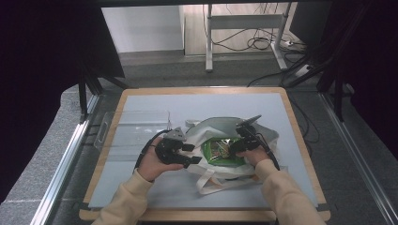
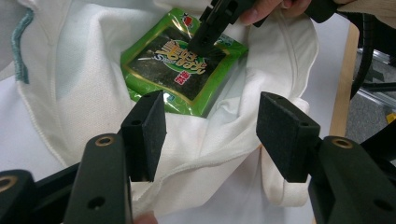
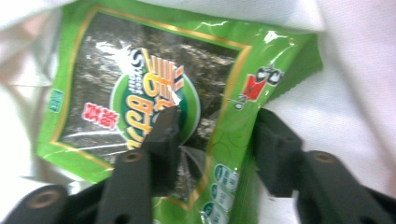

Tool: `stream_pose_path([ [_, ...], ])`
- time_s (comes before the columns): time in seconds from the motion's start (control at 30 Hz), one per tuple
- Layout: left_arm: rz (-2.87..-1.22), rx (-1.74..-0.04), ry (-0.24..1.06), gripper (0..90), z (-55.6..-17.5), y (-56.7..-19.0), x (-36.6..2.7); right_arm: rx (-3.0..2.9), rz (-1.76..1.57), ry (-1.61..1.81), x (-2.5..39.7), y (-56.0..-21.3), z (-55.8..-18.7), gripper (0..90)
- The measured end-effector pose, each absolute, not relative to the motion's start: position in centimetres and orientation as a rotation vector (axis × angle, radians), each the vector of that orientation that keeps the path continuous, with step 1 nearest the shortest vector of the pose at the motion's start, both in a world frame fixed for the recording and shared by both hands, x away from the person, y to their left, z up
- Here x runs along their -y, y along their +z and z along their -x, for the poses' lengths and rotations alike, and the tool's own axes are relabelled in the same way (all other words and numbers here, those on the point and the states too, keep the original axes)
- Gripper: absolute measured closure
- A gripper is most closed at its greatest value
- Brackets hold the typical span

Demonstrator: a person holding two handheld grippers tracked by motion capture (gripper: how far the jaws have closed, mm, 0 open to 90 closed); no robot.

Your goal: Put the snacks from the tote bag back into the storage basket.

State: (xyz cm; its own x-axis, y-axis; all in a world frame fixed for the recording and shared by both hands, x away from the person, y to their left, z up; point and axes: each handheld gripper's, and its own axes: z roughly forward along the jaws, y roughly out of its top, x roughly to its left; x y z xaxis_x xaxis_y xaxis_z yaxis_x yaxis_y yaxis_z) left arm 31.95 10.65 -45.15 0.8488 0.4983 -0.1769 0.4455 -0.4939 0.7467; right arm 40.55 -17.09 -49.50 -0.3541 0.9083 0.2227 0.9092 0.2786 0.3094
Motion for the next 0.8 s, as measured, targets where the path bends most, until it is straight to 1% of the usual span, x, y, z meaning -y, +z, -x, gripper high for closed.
stream_pose_path([
  [0.3, -2.154, -0.693, 0.075, 42.5, -31.9, -45.2, -10.6, 2.439, 1.785, -0.680, 17.6, -49.4, -40.6, 77.6],
  [0.4, -2.169, -0.681, 0.078, 42.5, -32.0, -45.2, -10.7, 2.454, 1.785, -0.685, 17.7, -49.2, -40.6, 82.9],
  [0.63, -2.155, -0.688, 0.079, 42.4, -32.0, -45.2, -10.7, 2.469, 1.774, -0.711, 17.7, -48.9, -40.4, 86.0],
  [0.8, -2.154, -0.689, 0.078, 42.4, -32.0, -45.2, -10.7, 2.510, 1.763, -0.746, 17.9, -48.1, -40.0, 87.0],
])
